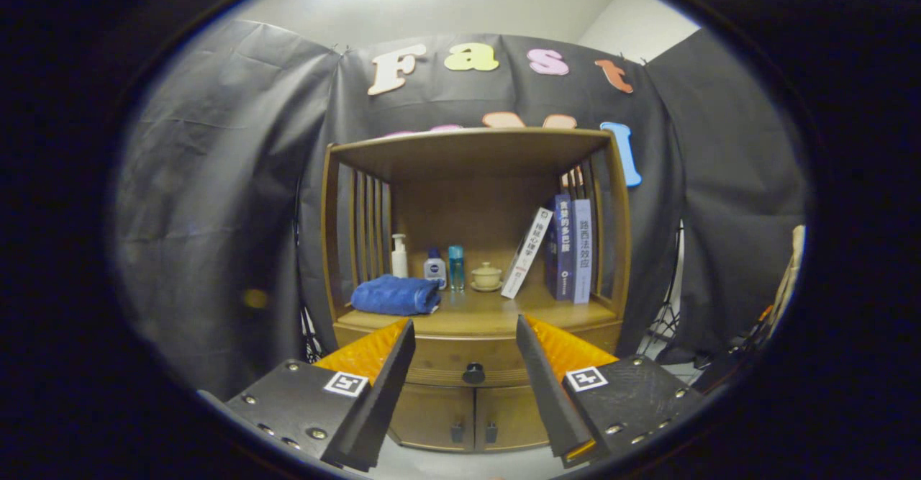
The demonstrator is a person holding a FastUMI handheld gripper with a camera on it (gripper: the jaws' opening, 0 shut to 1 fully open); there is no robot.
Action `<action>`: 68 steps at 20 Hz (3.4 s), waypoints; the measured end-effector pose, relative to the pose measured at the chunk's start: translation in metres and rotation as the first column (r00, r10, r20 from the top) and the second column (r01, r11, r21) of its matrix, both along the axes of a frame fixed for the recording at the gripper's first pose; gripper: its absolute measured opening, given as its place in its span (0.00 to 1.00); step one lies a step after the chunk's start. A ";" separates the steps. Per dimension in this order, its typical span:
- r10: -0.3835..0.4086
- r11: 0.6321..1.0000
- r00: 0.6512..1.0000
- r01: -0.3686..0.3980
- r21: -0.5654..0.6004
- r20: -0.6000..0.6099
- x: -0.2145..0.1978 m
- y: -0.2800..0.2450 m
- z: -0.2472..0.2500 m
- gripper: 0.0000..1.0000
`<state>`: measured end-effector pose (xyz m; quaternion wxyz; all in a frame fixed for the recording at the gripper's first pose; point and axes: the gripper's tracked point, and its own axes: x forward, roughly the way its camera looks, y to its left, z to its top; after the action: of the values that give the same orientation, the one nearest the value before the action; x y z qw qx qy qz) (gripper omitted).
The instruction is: Pull open the drawer, take out the items inside it, and place them on the countertop above the cabinet.
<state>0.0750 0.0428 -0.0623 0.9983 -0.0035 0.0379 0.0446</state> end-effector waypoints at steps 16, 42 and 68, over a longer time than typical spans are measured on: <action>-0.022 0.977 0.952 0.086 0.195 -0.306 0.131 -0.015 -0.182 0.76; -0.167 0.973 0.903 0.216 0.084 -0.395 0.068 -0.019 -0.215 0.36; -0.229 0.968 0.941 0.247 0.041 -0.250 -0.045 -0.028 -0.163 0.02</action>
<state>0.0298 0.0144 -0.2254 0.9836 0.0423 0.1586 -0.0748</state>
